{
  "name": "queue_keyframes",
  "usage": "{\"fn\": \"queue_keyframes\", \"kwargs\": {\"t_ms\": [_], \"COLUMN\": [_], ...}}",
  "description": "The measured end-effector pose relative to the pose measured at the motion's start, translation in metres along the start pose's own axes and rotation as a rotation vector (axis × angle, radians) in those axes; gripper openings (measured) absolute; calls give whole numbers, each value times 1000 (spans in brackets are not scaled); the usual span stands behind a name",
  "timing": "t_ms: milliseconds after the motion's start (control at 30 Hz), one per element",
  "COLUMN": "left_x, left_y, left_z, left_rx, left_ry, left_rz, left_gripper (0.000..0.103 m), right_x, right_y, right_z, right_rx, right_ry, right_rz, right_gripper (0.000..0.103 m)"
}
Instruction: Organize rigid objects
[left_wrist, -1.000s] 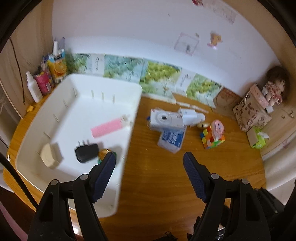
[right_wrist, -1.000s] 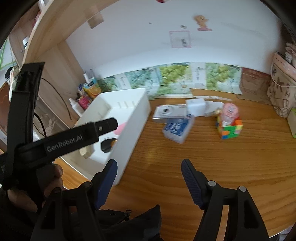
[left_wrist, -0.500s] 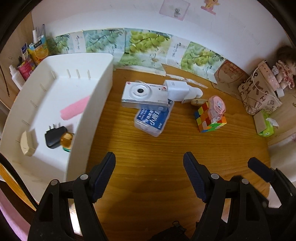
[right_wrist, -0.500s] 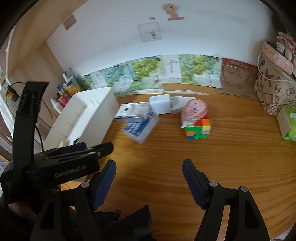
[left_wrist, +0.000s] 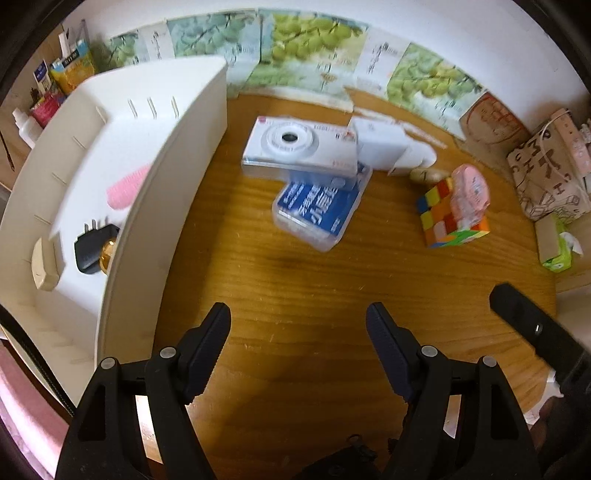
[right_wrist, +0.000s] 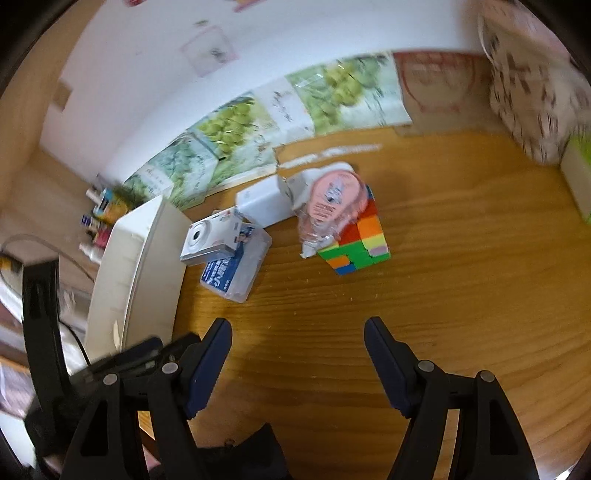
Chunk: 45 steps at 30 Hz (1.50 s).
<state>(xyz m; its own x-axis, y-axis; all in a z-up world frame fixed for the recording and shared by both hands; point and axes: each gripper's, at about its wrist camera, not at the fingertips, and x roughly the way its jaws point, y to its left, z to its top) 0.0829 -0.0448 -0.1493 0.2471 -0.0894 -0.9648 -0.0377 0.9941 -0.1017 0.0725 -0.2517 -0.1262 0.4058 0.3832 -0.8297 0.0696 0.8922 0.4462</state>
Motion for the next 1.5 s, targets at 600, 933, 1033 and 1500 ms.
{"fn": "queue_keyframes", "kwargs": {"t_ms": [600, 933, 1033, 1500], "left_x": [41, 58, 64, 76], "left_y": [-4, -5, -5, -9], "left_z": [40, 51, 55, 65], "left_rx": [-52, -62, -69, -52], "left_ry": [5, 11, 15, -19], "left_rz": [84, 70, 56, 8], "left_gripper": [79, 80, 80, 78], "right_x": [47, 64, 69, 81], "right_y": [-37, -40, -39, -39], "right_z": [31, 42, 45, 50], "right_rx": [125, 99, 84, 45], "right_ry": [40, 37, 43, 64], "right_rz": [21, 29, 25, -14], "right_gripper": [77, 77, 77, 49]}}
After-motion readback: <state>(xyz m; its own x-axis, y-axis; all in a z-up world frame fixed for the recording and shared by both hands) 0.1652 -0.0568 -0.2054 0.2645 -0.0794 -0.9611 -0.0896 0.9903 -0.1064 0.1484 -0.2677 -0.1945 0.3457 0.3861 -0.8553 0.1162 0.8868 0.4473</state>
